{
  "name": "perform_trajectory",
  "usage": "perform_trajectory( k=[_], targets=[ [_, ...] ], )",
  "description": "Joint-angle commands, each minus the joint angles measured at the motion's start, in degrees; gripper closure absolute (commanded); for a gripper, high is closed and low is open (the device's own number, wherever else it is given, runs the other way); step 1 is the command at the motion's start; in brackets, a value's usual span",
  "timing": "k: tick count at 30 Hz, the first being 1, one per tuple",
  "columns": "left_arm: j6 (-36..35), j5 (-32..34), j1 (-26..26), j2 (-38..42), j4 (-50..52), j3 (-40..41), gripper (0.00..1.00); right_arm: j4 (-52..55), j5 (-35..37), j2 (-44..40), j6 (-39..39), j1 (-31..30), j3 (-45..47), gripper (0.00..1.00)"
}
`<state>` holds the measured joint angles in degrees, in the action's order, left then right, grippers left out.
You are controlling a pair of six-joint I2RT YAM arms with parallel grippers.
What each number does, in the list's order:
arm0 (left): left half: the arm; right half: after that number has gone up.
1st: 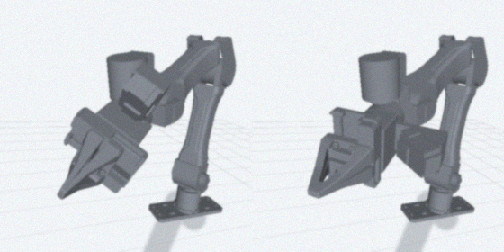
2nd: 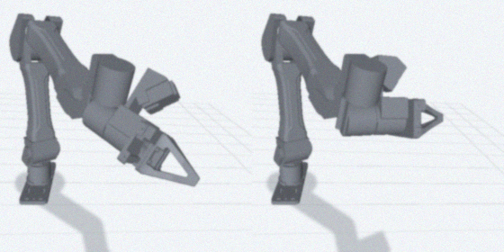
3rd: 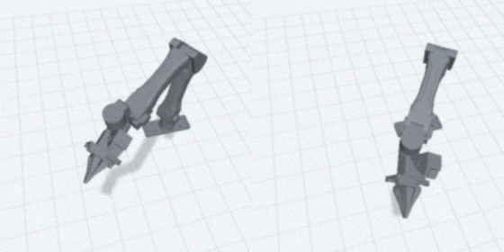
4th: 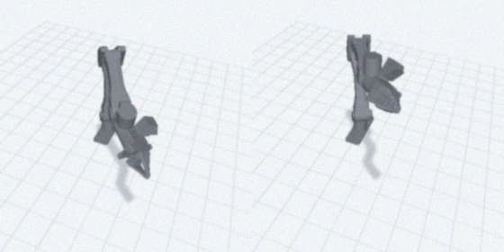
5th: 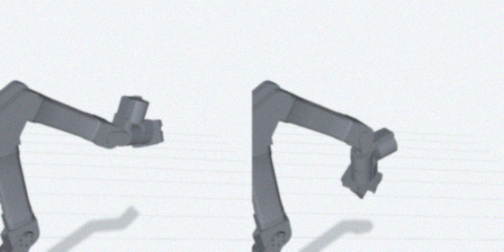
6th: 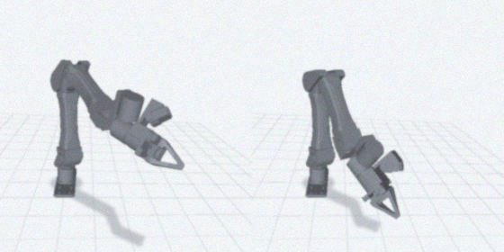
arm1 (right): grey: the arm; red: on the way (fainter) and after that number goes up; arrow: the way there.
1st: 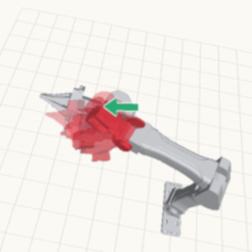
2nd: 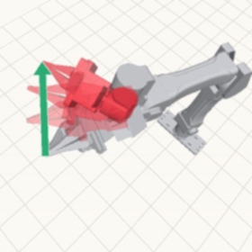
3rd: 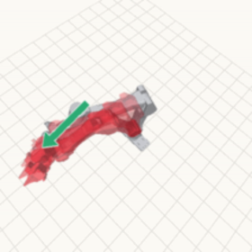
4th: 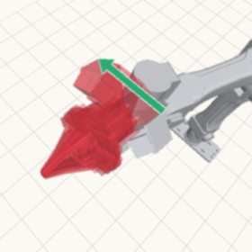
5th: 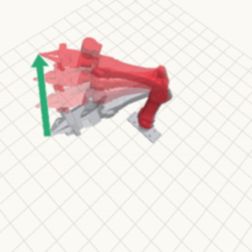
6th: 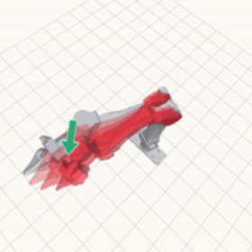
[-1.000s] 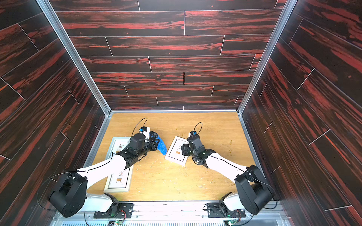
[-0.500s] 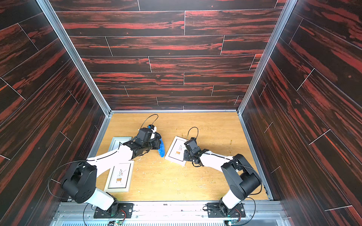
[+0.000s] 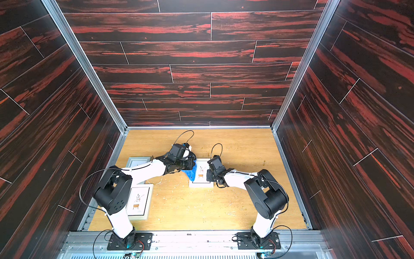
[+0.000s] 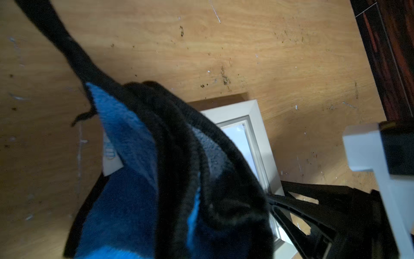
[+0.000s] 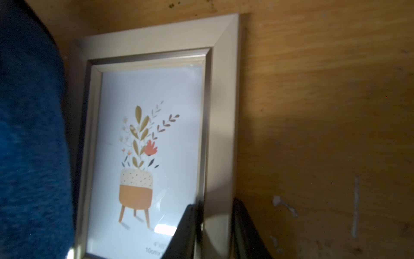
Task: Wipe the picture frame with a cloth
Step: Move the picture frame to the center of the board, then wipe the dirt from the picture frame.
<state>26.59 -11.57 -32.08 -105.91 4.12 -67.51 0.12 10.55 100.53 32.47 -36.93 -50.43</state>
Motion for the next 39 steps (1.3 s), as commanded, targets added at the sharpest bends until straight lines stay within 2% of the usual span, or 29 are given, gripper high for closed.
perform_trajectory(
  k=[1,11,13,16,19,29,34,39],
  targets=[
    [0.29,-1.56,-0.18,-2.08,-0.6,-3.07,0.95,1.8,0.16,2.19,-3.27,-0.33,-0.97,0.8],
    [2.91,-1.2,-0.31,-12.45,1.61,-9.05,0.95,0.06,-1.14,2.49,-5.66,-3.57,-2.96,0.88],
    [1.88,0.76,0.15,-11.55,5.11,-8.94,0.96,0.69,-0.08,2.35,-5.26,-3.68,-2.91,0.89],
    [1.54,2.76,2.64,-8.51,3.67,-4.12,0.96,1.89,3.21,1.87,-4.95,-3.64,-2.4,0.9],
    [1.55,3.02,4.55,-7.54,3.85,-2.68,0.96,1.41,2.77,1.88,-5.45,-3.67,-1.79,0.93],
    [6.84,-2.77,1.49,-13.18,-2.16,-7.99,0.97,-0.74,0.41,2.93,-4.27,-6.84,-1.8,0.97],
    [5.14,-0.6,3.56,-9.7,-1.39,-4.47,0.97,1.89,5.32,3.06,-3.55,-6.42,-1.73,0.97],
    [3.63,-0.19,4.21,-9.07,0.33,-3.73,0.97,0.05,2.75,3.37,-4.07,-6.39,-1.08,0.99]
  ],
)
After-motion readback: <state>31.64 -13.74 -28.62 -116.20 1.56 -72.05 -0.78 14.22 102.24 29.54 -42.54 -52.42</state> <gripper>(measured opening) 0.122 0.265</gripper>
